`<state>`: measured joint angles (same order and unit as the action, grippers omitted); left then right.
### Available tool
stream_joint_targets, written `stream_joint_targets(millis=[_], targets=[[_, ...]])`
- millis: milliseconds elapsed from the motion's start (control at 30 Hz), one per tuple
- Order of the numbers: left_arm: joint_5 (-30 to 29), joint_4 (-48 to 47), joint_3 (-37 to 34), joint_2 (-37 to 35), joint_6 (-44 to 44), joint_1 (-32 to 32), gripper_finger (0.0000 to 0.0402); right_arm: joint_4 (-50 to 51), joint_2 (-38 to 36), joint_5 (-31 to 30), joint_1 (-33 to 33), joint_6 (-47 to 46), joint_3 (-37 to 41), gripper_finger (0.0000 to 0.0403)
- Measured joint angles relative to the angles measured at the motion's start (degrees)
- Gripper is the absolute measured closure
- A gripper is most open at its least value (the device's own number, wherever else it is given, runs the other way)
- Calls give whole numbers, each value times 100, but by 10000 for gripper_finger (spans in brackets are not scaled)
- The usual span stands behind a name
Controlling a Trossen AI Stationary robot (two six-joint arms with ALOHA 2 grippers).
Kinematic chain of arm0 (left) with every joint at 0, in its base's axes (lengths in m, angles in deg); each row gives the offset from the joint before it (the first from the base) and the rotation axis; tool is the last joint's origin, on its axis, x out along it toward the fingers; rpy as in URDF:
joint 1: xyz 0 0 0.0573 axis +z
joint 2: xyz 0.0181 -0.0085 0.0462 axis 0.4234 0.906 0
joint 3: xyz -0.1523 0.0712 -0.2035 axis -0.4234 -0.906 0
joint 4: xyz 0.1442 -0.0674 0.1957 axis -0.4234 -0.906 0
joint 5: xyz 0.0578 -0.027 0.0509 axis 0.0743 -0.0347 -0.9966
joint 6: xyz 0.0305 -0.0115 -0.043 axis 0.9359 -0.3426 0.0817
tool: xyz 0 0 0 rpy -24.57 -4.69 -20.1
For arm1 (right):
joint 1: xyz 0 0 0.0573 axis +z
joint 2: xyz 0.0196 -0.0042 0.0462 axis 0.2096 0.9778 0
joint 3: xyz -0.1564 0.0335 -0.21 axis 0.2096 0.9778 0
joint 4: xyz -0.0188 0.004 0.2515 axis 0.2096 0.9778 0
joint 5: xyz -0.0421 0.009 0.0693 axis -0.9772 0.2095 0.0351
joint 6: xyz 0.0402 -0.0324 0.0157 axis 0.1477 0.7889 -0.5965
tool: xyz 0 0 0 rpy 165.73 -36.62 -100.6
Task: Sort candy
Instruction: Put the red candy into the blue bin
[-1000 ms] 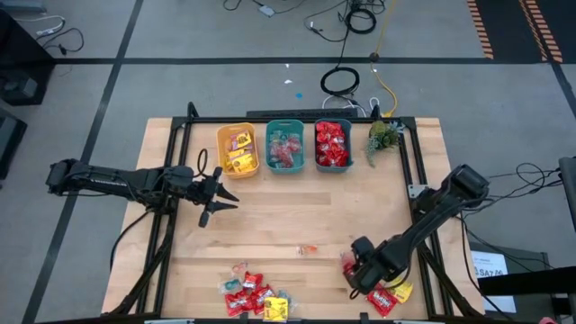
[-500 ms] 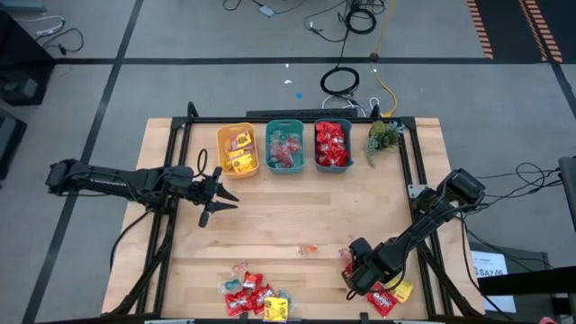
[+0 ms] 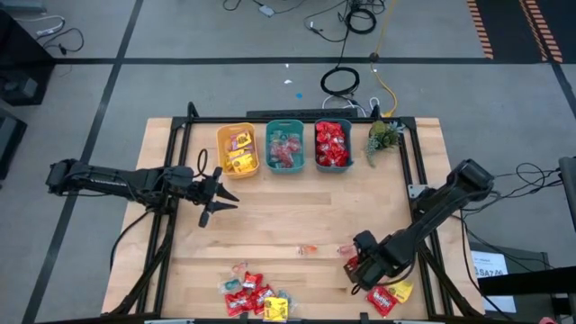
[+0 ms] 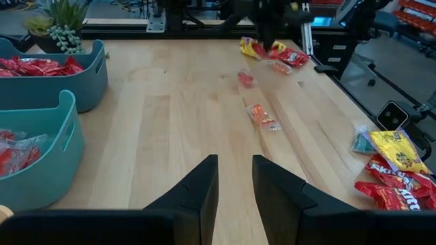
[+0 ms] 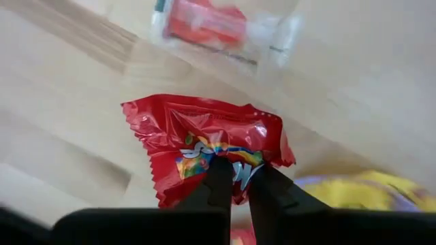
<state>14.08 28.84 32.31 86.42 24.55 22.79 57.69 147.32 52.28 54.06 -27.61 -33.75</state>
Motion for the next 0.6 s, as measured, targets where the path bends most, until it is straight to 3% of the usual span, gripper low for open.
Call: stream_joint_targets(millis=[200,333,467,600], targets=[[0,1,0,2,0,0,302,1348,-680,-703,-81,2,-684,392],[0,1,0,2,0,0,302,2320,-1060,-1187,-474,178,-886,393],[0,1,0,2,0,0,302,2630,-1405,-2034,-1306,1047,-892,394],[0,1,0,2,2,0,302,2418,-1573,-2664,-2596,2714,-892,394]])
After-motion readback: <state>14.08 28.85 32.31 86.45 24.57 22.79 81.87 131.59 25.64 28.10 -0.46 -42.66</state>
